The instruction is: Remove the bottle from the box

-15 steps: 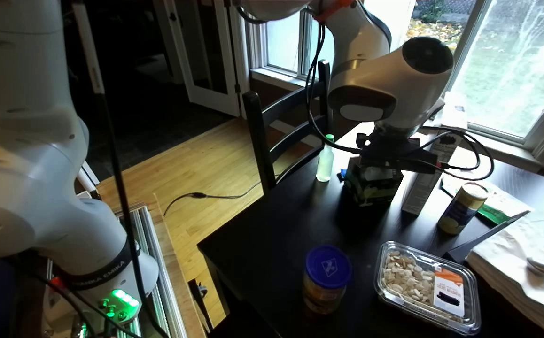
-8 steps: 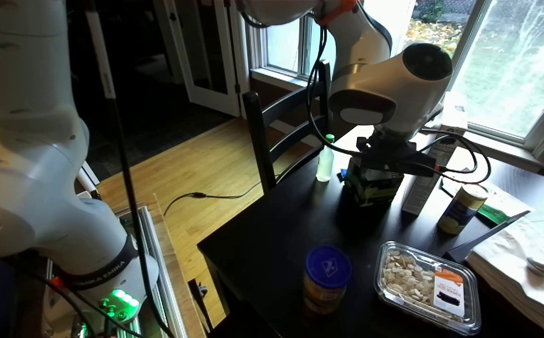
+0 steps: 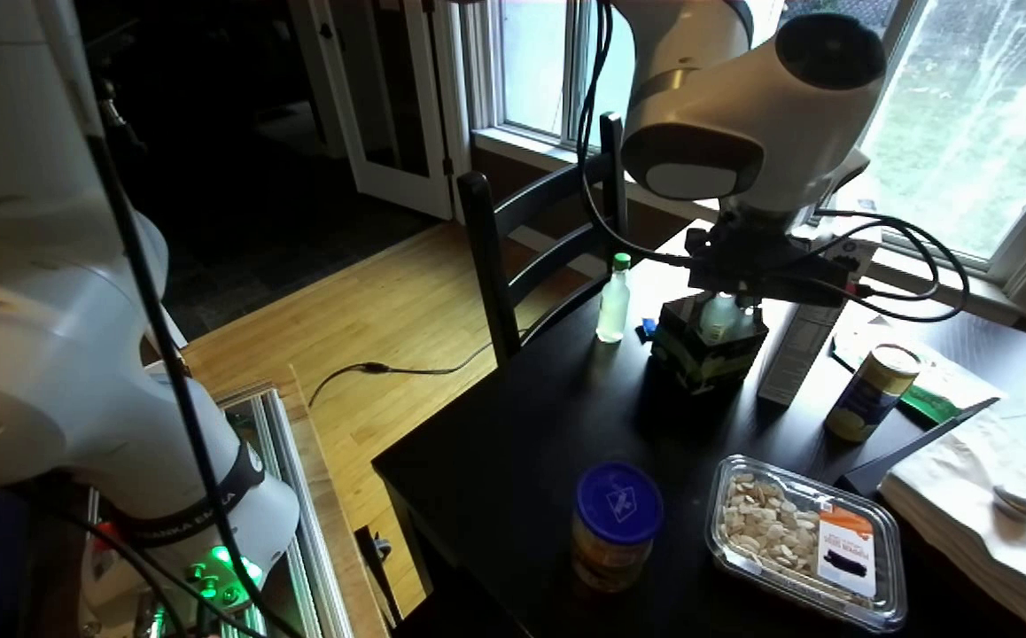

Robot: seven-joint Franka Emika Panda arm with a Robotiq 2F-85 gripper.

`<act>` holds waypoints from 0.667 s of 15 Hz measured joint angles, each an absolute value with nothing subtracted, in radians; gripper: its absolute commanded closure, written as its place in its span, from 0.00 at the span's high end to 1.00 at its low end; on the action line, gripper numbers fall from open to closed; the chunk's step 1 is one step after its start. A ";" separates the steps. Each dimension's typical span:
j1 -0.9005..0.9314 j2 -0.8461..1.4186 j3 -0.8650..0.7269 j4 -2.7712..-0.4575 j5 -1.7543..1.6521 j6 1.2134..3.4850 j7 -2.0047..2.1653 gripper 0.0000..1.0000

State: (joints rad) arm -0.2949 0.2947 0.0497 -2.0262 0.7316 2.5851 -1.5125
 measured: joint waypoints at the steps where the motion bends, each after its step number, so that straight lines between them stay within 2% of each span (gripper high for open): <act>1: -0.295 0.272 0.045 -2.032 0.732 2.573 -1.505 0.07; 10: -0.242 0.086 -0.014 -2.102 0.693 2.535 -1.421 0.07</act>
State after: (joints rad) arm -0.2417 0.0857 -0.0141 -2.1022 0.6928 2.5349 -1.4213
